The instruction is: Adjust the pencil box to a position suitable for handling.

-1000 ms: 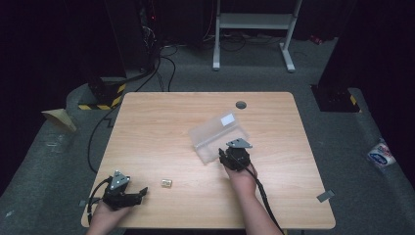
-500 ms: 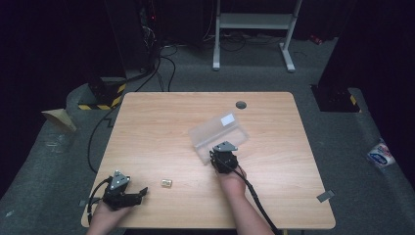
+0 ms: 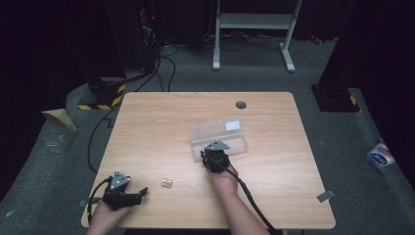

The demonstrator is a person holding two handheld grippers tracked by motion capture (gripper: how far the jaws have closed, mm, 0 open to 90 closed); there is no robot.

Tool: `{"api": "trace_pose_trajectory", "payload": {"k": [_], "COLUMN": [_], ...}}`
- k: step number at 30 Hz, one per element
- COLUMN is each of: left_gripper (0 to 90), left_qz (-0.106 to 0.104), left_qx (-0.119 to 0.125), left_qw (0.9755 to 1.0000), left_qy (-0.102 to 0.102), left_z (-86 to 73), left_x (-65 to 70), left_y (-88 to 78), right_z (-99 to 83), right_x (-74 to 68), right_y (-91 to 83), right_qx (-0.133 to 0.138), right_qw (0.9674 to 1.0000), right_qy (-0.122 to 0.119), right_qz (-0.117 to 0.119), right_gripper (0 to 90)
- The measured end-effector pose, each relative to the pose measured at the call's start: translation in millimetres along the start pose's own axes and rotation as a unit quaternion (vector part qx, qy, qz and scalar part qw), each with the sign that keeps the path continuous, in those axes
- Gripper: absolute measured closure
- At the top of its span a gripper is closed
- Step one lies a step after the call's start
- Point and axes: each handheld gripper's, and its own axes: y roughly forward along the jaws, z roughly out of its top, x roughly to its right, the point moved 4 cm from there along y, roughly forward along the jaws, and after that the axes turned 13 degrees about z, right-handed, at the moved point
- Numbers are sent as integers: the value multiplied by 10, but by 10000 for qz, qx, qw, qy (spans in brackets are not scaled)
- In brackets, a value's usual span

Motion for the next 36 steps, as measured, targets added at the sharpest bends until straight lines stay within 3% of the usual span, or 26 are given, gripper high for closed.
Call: {"api": "trace_pose_trajectory", "payload": {"k": [3, 5, 6, 7, 11, 13, 19, 22, 24, 36], "left_gripper": [149, 149, 150, 150, 149, 150, 150, 151, 152, 152], "left_qz": [3, -5, 10, 12, 16, 3, 10, 20, 17, 20], "left_qx": [3, -11, -3, -7, 1, -8, -2, 4, 14, 17], "left_qw": [10000, 10000, 10000, 10000, 10000, 10000, 10000, 10000, 10000, 10000], "left_qy": [1, 1, 37, 41, 35, -5, -4, -2, -31, -21], "left_z": [-1, -5, -5, -5, -3, -4, -5, -6, -7, -8], "left_x": [0, 1, -4, -5, -3, 4, 4, 4, 9, 7], "left_y": [-1, -6, -7, -7, -4, -5, -6, -7, -7, -7], "right_z": [45, 59, 37, 37, -89, -150, -305, -351, -357, -372], "right_x": [56, 199, 390, 390, 737, 824, 918, 919, 929, 939], "right_y": [-118, -253, -402, -402, -629, -689, -709, -702, -703, -740], "right_qx": [90, 138, 164, 164, 72, 64, -56, -86, -91, -135], "right_qw": [9998, 9989, 9971, 9971, 9912, 9893, 9878, 9877, 9872, 9882], "right_qy": [-59, 1, 132, 132, 389, 536, 683, 730, 777, 750], "right_qz": [-173, -449, -729, -729, -1260, -1355, -1396, -1376, -1390, -1328], "right_gripper": [700, 674, 667, 667, 671, 672, 680, 727, 766, 791]}}
